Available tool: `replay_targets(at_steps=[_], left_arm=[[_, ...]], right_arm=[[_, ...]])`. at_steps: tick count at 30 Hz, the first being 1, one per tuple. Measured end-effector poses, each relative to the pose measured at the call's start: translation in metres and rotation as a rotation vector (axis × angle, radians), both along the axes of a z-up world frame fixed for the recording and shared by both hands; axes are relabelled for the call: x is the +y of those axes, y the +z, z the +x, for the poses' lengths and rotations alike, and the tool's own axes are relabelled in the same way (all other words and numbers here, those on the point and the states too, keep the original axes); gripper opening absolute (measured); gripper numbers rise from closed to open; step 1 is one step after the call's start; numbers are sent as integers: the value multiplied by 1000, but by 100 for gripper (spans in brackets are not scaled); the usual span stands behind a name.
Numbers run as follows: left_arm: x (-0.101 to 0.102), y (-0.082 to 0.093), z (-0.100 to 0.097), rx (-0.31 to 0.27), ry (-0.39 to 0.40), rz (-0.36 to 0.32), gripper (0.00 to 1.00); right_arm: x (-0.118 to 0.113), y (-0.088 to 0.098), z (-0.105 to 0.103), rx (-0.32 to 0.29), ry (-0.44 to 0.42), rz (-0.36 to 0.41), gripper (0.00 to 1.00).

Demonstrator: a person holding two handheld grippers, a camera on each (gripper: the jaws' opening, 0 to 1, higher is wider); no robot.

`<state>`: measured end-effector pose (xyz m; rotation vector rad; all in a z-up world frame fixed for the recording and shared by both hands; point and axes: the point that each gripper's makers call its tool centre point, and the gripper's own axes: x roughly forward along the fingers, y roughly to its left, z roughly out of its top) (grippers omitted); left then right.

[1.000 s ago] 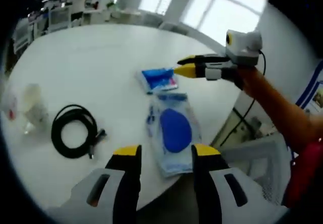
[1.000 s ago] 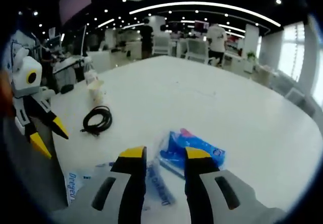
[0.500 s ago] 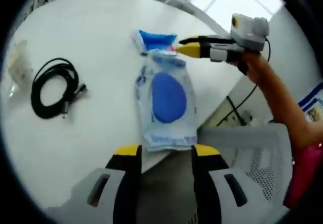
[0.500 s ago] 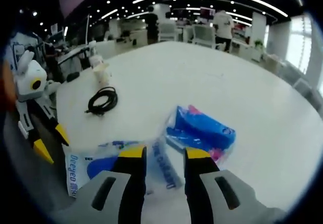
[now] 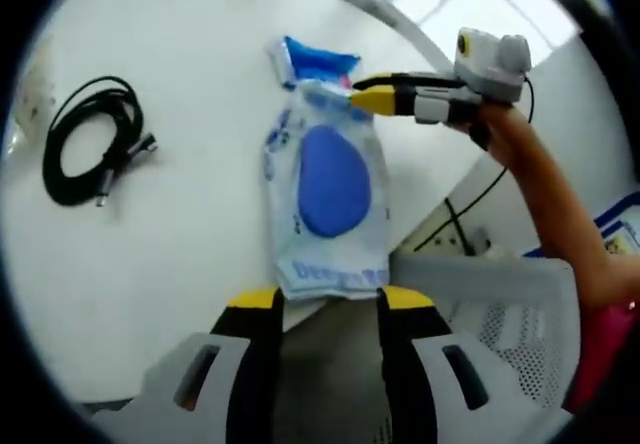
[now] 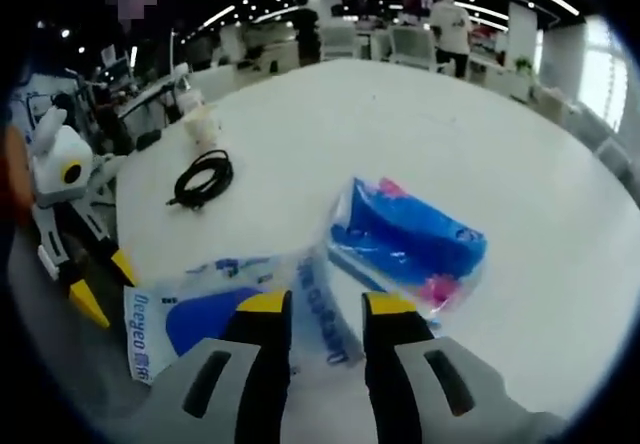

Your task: Arrange the tabletop items into an orderly group along one side of the table until the central work area is clear of visible clutter.

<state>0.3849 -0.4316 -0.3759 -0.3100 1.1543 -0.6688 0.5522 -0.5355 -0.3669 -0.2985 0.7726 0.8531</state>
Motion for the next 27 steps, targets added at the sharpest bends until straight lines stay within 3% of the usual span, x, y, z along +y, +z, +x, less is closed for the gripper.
replay_targets(at_steps=[4, 12, 17, 27], left_arm=[[-1, -3, -1, 19, 10, -8, 34], [-6, -8, 0, 32, 19, -10, 32], [1, -13, 8, 29, 60, 2, 20], [3, -12, 15, 12, 82, 8, 11]], right_arm=[[2, -11, -5, 38, 39, -26, 23], [-3, -12, -1, 23, 37, -43, 13], [-5, -13, -1, 21, 29, -41, 9], [-10, -12, -5, 15, 30, -49, 3]])
